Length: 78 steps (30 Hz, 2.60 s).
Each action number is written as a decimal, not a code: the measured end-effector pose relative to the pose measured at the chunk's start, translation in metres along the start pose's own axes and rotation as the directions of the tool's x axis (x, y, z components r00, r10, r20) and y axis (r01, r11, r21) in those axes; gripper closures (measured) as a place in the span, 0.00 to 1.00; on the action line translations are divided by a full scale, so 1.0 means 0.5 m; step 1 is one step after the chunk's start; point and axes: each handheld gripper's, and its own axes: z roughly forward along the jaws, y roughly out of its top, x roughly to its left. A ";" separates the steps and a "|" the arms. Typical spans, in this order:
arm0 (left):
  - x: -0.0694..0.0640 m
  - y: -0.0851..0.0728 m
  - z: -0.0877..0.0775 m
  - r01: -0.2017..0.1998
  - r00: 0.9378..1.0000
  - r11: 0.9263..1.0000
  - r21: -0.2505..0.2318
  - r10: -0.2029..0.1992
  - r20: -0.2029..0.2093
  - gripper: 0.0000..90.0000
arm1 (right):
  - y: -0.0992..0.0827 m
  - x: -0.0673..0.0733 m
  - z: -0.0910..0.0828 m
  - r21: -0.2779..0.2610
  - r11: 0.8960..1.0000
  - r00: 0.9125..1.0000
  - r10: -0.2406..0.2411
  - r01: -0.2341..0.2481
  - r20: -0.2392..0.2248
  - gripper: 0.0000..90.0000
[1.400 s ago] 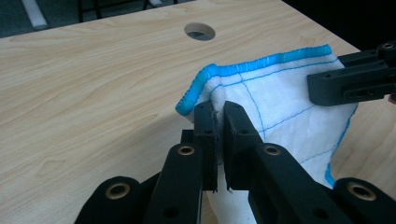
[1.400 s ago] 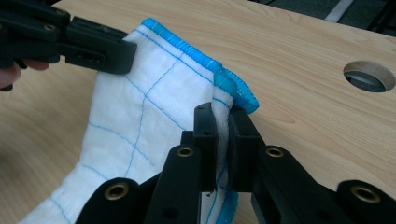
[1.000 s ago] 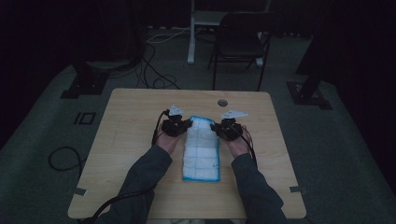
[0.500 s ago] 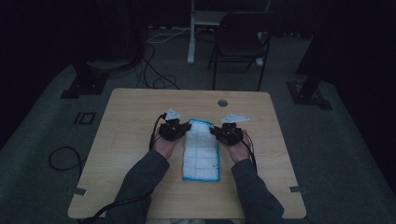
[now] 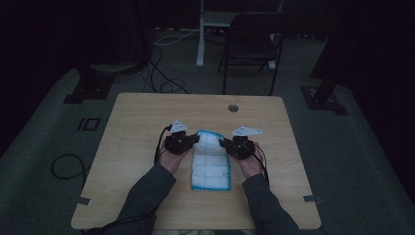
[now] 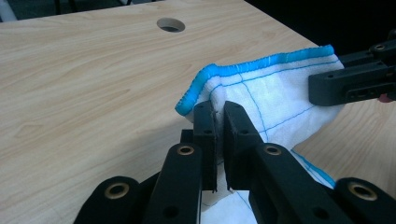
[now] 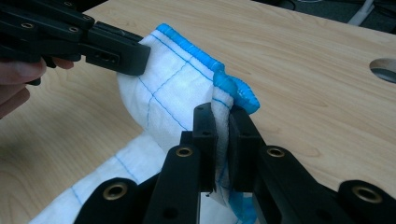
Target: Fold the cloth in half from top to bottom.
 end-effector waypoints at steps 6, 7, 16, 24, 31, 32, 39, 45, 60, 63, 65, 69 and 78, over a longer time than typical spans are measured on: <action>-0.006 -0.009 -0.005 0.004 1.000 1.000 -0.001 -0.004 0.008 0.95 | -0.013 0.012 -0.005 0.001 1.000 1.000 -0.009 0.009 0.007 0.93; -0.008 -0.011 -0.006 0.009 1.000 1.000 -0.004 -0.009 0.011 0.95 | -0.015 0.014 -0.006 0.001 1.000 1.000 -0.009 0.009 0.007 0.93; -0.016 -0.023 -0.012 0.018 1.000 1.000 -0.014 -0.018 0.023 0.95 | -0.032 0.020 -0.013 -0.005 1.000 1.000 -0.007 0.007 0.005 0.93; -0.027 -0.035 -0.021 0.021 0.999 1.000 -0.022 -0.020 0.037 0.95 | -0.048 0.023 -0.018 -0.009 1.000 1.000 0.015 -0.015 -0.003 0.93; -0.031 -0.043 -0.027 0.027 0.999 0.999 -0.027 -0.026 0.043 0.95 | -0.054 0.026 -0.021 -0.016 1.000 1.000 0.025 -0.025 -0.010 0.93; -0.032 -0.045 -0.028 0.029 0.999 0.999 -0.029 -0.028 0.045 0.95 | -0.055 0.027 -0.022 -0.017 0.999 1.000 0.027 -0.027 -0.011 0.93; -0.036 -0.052 -0.034 0.033 0.998 0.999 -0.035 -0.031 0.052 0.95 | -0.059 0.029 -0.025 -0.020 0.999 0.999 0.030 -0.030 -0.016 0.93; -0.039 -0.058 -0.039 0.037 0.998 0.999 -0.040 -0.034 0.057 0.95 | -0.063 0.031 -0.027 -0.022 0.999 0.999 0.029 -0.030 -0.019 0.93; -0.044 -0.071 -0.050 0.039 0.998 0.998 -0.047 -0.037 0.060 0.95 | -0.070 0.041 -0.031 -0.028 0.999 0.999 0.021 -0.022 -0.025 0.93; -0.045 -0.073 -0.052 0.040 0.997 0.998 -0.050 -0.037 0.062 0.95 | -0.072 0.043 -0.032 -0.031 0.999 0.999 0.022 -0.023 -0.026 0.93; -0.047 -0.075 -0.053 0.043 0.997 0.998 -0.052 -0.039 0.063 0.95 | -0.073 0.044 -0.033 -0.031 0.999 0.999 0.021 -0.022 -0.027 0.93; -0.051 -0.079 -0.055 0.047 0.997 0.997 -0.054 -0.043 0.065 0.95 | -0.077 0.046 -0.034 -0.031 0.999 0.999 0.019 -0.020 -0.028 0.93; -0.056 -0.094 -0.058 0.052 0.996 0.998 -0.047 -0.049 0.070 0.95 | -0.090 0.052 -0.035 -0.026 0.999 0.999 0.023 -0.024 -0.031 0.93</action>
